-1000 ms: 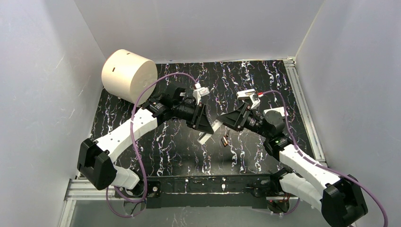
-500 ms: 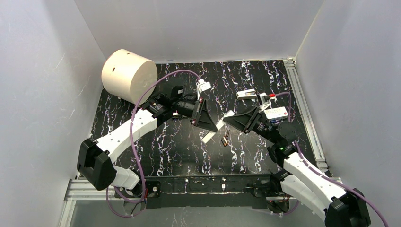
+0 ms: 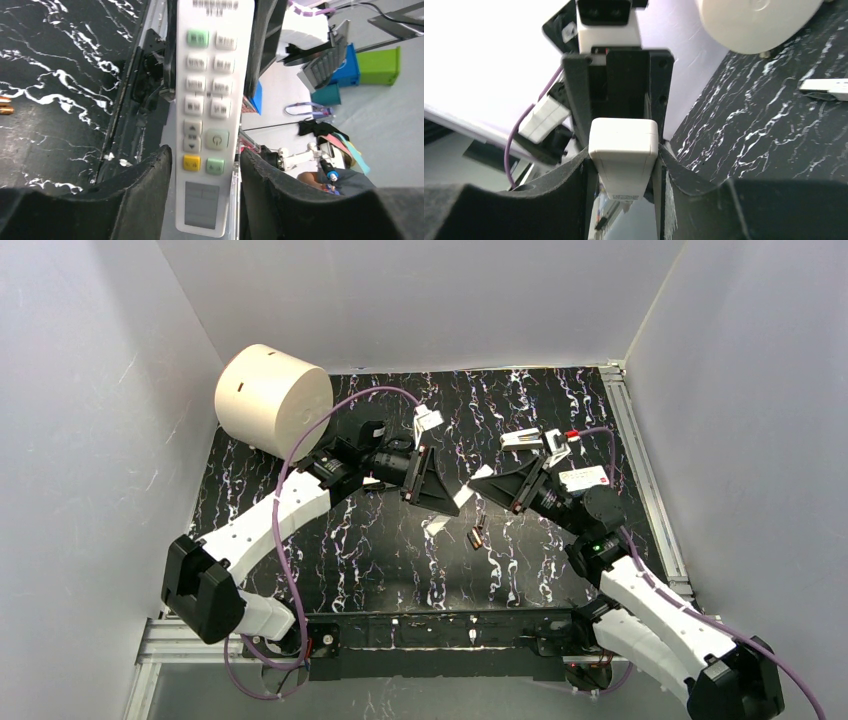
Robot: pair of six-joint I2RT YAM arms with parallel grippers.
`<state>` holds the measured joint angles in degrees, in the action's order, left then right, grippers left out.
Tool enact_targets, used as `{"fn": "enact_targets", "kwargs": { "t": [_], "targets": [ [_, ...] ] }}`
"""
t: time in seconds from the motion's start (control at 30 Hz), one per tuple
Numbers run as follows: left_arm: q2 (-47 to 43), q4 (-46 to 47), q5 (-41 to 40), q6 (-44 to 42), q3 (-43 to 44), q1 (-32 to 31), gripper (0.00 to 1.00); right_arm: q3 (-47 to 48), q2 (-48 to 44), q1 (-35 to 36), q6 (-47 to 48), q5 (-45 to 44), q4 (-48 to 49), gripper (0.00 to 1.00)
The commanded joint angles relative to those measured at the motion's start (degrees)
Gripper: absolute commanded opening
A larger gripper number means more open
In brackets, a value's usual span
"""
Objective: Load the batteries into the remote control
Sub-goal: Turn over the remote control.
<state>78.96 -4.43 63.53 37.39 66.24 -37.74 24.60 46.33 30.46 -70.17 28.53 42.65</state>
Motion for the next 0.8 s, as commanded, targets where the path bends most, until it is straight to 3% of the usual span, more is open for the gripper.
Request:
{"fn": "enact_targets", "kwargs": {
  "t": [0.0, 0.13, 0.3, 0.4, 0.67, 0.77],
  "targets": [
    [-3.08, -5.33, -4.47, -3.60, 1.00, -0.32, 0.57, 5.72, -1.79, -0.09, 0.91, -10.28, -11.78, 0.29],
    [-6.56, -8.18, -16.47, -7.35, -0.79, -0.32, 0.63, 7.45, -2.20, 0.02, -1.87, -16.80, -22.51, 0.32],
    [-13.94, 0.00, -26.45, -8.44, -9.39, -0.40, 0.63, 9.10, -0.28, -0.04, -10.71, -22.04, -38.64, 0.32],
    [-16.57, 6.98, -28.83, -10.45, -14.69, -0.65, 0.64, 6.84, 1.26, 0.12, -17.19, -20.85, -37.87, 0.30],
    [-15.56, 8.83, -35.79, -14.05, -18.19, -2.65, 0.61, 6.68, 3.64, 0.98, -25.78, -20.14, -35.79, 0.31],
    [-14.92, 13.29, -35.77, -12.48, -18.82, -3.30, 0.55, 7.45, 5.65, 1.01, -27.16, -18.64, -33.87, 0.33]
  ]
}}
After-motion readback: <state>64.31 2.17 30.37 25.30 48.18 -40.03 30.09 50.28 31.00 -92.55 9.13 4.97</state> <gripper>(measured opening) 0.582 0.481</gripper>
